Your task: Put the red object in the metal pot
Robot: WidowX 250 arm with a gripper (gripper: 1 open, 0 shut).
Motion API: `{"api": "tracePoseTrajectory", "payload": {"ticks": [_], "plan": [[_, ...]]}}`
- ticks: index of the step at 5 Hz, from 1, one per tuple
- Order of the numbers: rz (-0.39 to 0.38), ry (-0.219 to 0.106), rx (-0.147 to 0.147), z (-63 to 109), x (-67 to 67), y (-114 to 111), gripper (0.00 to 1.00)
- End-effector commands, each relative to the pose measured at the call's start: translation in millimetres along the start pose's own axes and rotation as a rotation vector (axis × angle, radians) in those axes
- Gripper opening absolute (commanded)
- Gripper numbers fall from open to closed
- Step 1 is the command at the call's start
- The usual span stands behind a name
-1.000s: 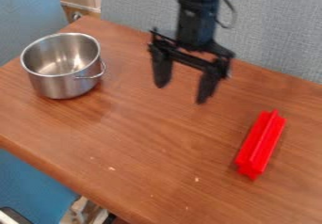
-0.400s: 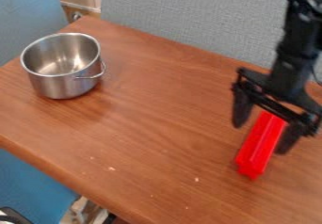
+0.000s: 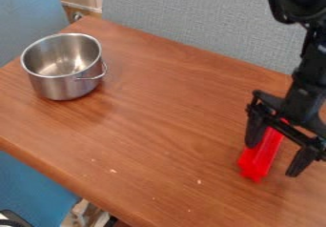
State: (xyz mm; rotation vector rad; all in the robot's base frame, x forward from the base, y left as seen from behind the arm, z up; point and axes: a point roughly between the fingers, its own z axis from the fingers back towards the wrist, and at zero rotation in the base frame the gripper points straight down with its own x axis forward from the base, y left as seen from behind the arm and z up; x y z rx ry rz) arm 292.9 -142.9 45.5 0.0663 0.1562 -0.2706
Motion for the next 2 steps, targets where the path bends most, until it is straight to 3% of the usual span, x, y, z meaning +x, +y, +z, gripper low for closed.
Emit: {"api": "tracePoseTrajectory", "payload": {"ticks": [1,2], "plan": [[-0.004,-0.054,-0.005,10.3,12.1,2.7,1.0],[-0.003,-0.047,-0.006,1.6,16.9,5.5,1.0]]}}
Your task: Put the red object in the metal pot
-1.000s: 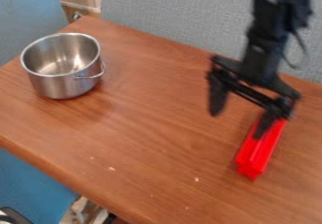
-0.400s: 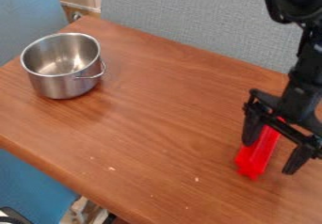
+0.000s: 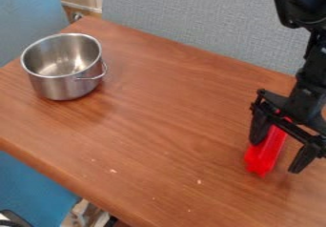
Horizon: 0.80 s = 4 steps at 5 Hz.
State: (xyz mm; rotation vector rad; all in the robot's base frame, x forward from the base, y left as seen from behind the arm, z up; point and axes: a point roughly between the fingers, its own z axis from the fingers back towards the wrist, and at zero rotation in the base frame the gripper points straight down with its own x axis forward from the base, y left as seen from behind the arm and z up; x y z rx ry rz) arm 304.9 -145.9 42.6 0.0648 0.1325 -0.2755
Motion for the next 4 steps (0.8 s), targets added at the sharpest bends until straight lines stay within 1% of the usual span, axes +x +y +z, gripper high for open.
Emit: {"api": "tracePoseTrajectory", "payload": {"ticks": [1,2,4], "plan": [[0.001,-0.012,-0.01,-8.4,7.9,7,1.0],[0.0,0.002,-0.009,-20.6,10.0,9,1.0],[-0.002,0.032,-0.002,-41.9,8.9,13,1.0]]}}
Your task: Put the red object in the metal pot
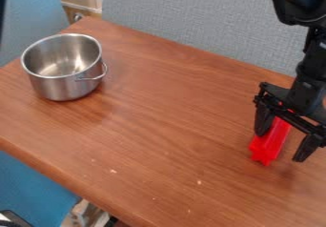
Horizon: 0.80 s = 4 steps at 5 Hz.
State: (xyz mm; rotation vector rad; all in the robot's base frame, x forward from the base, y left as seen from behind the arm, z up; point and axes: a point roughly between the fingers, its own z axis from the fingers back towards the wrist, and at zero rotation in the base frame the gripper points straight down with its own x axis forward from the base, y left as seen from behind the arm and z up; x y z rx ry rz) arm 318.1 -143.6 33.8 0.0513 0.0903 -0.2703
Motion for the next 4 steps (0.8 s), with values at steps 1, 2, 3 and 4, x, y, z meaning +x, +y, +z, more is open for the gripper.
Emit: {"api": "tracePoseTrajectory", "payload": {"ticks": [1,2,3,4], "plan": [[-0.01,0.091,0.009,-42.2,-7.3,11,1.0],[-0.011,0.109,0.014,-49.0,-9.8,13,1.0],[-0.012,0.126,0.018,-54.9,-12.6,15,1.0],[-0.013,0.144,0.023,-55.8,-16.0,17,1.0]]}}
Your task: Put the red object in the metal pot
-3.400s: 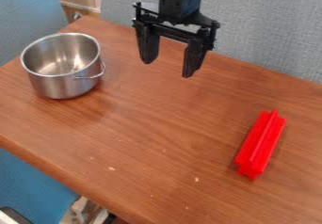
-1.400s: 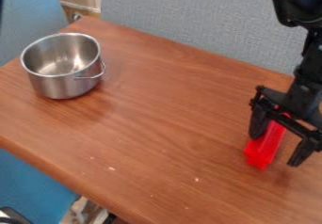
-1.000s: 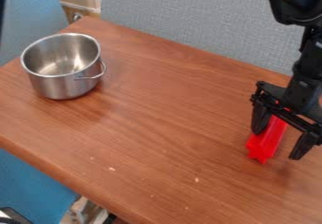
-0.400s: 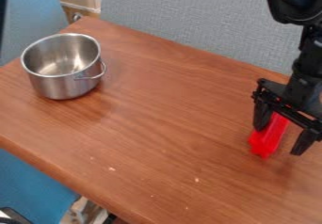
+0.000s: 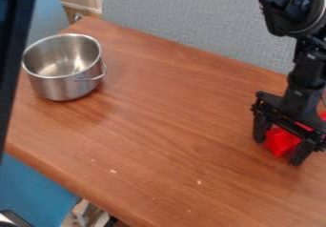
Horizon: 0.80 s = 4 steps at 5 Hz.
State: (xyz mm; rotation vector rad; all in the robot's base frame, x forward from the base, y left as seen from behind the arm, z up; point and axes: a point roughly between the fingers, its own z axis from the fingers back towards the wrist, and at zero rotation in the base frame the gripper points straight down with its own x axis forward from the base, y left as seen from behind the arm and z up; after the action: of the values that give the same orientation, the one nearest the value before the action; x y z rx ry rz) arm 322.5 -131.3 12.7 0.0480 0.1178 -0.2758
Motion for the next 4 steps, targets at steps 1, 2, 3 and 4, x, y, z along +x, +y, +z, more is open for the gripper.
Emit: {"api": "tracePoseTrajectory", "payload": {"ticks": [1,2,3,4], "plan": [[-0.006,0.134,0.029,-21.8,-24.0,9,0.0],[-0.007,0.15,0.03,-9.9,-28.9,12,0.0],[-0.006,0.169,0.032,-2.0,-33.8,16,0.0],[-0.005,0.187,0.032,3.4,-38.6,19,0.0]]}}
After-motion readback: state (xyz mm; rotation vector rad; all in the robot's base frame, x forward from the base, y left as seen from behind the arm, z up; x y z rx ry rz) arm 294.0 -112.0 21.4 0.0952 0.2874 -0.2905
